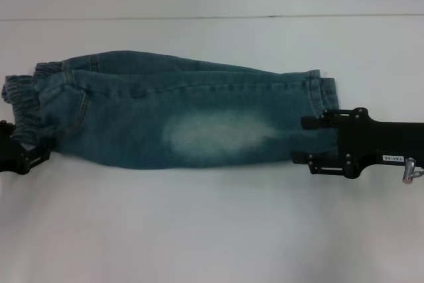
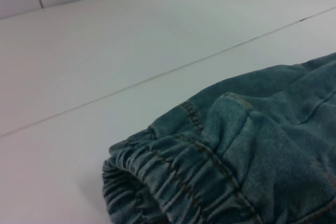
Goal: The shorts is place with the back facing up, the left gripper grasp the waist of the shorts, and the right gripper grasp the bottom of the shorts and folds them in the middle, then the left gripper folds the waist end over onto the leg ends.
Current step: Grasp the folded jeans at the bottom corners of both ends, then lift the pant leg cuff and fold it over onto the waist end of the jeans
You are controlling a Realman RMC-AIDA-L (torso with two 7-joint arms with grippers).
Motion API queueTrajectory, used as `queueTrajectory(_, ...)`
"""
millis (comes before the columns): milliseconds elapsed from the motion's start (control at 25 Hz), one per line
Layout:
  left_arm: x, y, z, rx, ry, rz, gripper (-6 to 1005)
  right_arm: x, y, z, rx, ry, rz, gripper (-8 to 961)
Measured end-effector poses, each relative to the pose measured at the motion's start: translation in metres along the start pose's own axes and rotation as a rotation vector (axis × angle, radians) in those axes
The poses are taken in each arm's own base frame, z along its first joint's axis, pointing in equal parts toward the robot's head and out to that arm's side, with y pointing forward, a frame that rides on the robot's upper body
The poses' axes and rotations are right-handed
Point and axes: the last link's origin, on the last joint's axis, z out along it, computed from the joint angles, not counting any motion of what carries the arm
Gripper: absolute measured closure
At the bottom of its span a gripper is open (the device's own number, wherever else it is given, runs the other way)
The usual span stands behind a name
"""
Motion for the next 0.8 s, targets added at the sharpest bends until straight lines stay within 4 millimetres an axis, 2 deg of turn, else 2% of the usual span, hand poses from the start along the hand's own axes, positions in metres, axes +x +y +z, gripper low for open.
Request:
queueTrajectory(320, 0.005, 0.001, 0.005, -0.028, -0.018, -0.002, 469, -0.001, 0.002, 0.003, -0.009, -0.004, -0.005, 235)
queueTrajectory(520, 0.012, 0.0, 0.008, -0.031, -0.008, -0.013, 569, -0.001, 0.002, 0.003, 0.001, -0.034, -0.004, 236)
queueTrajectory(640, 0.021, -0.005, 0.007, -0.023, -0.002, -0.016, 586, -0.003, 0.003, 0.005, 0.02, -0.096, -0.01, 236)
queueTrajectory(800, 0.036, -0.007, 0.009, -0.034, -0.002, -0.018, 609, 0.001, 0.0, 0.02, 0.1, -0.182, 0.0, 237)
